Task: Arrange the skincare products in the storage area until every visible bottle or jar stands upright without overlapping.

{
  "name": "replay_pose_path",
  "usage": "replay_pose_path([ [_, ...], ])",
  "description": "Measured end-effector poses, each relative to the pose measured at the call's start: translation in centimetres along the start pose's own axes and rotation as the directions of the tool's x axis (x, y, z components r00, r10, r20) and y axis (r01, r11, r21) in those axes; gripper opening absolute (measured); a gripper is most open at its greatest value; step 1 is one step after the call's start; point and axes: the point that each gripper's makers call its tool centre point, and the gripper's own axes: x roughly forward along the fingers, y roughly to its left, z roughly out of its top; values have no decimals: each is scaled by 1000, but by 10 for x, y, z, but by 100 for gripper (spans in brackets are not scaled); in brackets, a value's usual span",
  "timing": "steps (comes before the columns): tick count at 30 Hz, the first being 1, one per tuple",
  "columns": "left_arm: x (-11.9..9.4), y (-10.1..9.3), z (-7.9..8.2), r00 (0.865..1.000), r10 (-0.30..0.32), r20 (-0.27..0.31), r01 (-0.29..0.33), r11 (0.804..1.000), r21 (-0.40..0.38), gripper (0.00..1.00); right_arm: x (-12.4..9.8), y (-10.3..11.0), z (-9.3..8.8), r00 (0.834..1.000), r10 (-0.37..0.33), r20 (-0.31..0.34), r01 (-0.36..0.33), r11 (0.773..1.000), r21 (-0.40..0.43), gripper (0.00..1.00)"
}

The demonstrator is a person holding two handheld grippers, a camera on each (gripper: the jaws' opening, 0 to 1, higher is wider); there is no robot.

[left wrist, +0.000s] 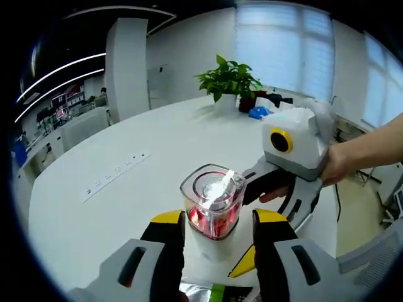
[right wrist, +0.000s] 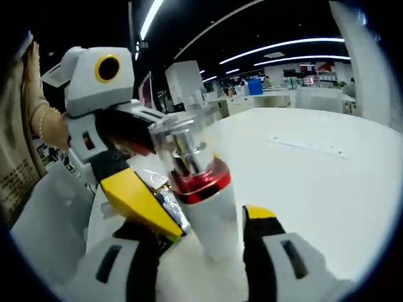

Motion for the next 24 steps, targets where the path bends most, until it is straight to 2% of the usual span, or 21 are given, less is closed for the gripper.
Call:
replay_pose_path([
  [8,-25,-1,-10,1000,0,-5,0,1000,-14,52,-18,14,2,997,-61,50,59,998,28,64],
  [11,-34,-1,-15,1000,7,-8,-7,1000,-20,56,-24,16,2,994,-100,54,98,995,30,69],
  [15,-54,-2,-25,1000,11,1,-11,999,-47,62,-32,21,5,983,-166,77,163,986,38,82],
  [19,-73,-4,-39,1000,16,-4,-16,996,-83,68,-36,35,2,980,-182,86,178,983,51,83],
  [24,-96,-1,-57,999,51,-6,-51,991,-128,70,-41,53,-6,978,-192,84,185,979,81,85],
])
